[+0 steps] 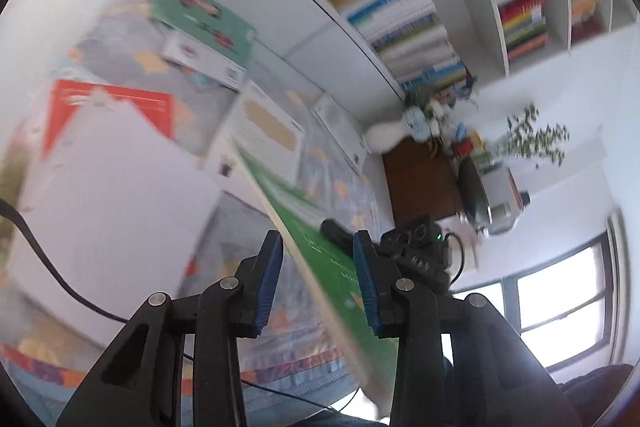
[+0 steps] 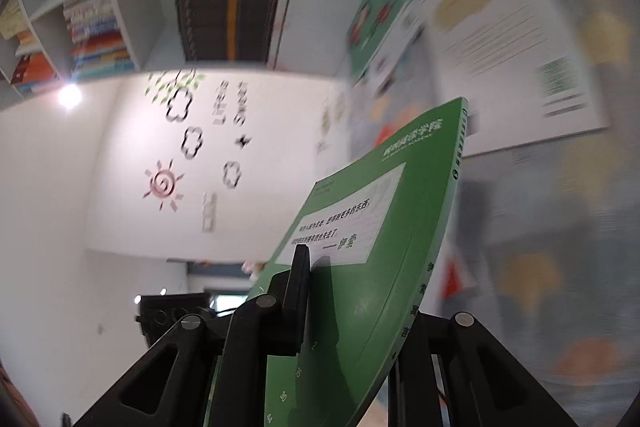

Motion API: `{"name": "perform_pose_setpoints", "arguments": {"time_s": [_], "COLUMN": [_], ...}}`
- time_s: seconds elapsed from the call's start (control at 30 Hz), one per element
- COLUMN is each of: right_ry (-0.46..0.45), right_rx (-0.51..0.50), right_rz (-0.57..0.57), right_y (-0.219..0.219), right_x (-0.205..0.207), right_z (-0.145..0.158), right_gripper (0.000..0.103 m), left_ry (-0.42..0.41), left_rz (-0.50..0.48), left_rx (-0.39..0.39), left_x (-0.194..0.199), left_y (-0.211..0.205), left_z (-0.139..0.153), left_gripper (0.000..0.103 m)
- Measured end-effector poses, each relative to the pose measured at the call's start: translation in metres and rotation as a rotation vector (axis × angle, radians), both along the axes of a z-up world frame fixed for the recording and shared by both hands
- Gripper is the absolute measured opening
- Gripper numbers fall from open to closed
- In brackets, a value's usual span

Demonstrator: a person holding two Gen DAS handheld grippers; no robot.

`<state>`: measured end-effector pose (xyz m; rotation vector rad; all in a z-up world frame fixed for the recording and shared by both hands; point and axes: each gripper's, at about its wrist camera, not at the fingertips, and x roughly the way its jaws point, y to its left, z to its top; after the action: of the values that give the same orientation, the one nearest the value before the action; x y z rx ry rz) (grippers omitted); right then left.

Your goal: Organize books

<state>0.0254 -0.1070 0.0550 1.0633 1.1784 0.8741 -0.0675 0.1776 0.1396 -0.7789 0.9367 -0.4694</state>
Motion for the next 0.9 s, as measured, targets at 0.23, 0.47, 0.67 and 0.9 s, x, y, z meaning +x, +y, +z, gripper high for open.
{"name": "perform_pose_setpoints", "arguments": {"time_s": [0.23, 0.47, 0.67, 0.9], "right_ry": [-0.067, 0.025, 0.215, 0.12], "right_rx": [-0.124, -0.31, -0.357, -0.542], "right_rz": [-0.083, -0.066, -0.089, -0.215], "right_y": [-0.047, -0.117, -0.201, -0.279], "right_x": [-0.027, -0.044, -0.046, -0.058], "right_z": [-0.026, -0.045, -0.072, -0.045], "right_gripper": [0.045, 0.103, 0.103, 0.103], "left_ry": [-0.029, 0.017, 0.03, 0.125], "left_rz": [-0.189, -0.302, -0.341, -0.317], "left_rx": [0.183, -0.015, -0.073, -0.084], "left_x": [0.035, 0.055, 0.071, 0.079], "left_y": [-0.102, -0.191, -0.248, -0.265], "left_z": [0.024, 0.012, 0.01, -0.013], "left_gripper": [0.035, 0.035, 0.035, 0.035]}}
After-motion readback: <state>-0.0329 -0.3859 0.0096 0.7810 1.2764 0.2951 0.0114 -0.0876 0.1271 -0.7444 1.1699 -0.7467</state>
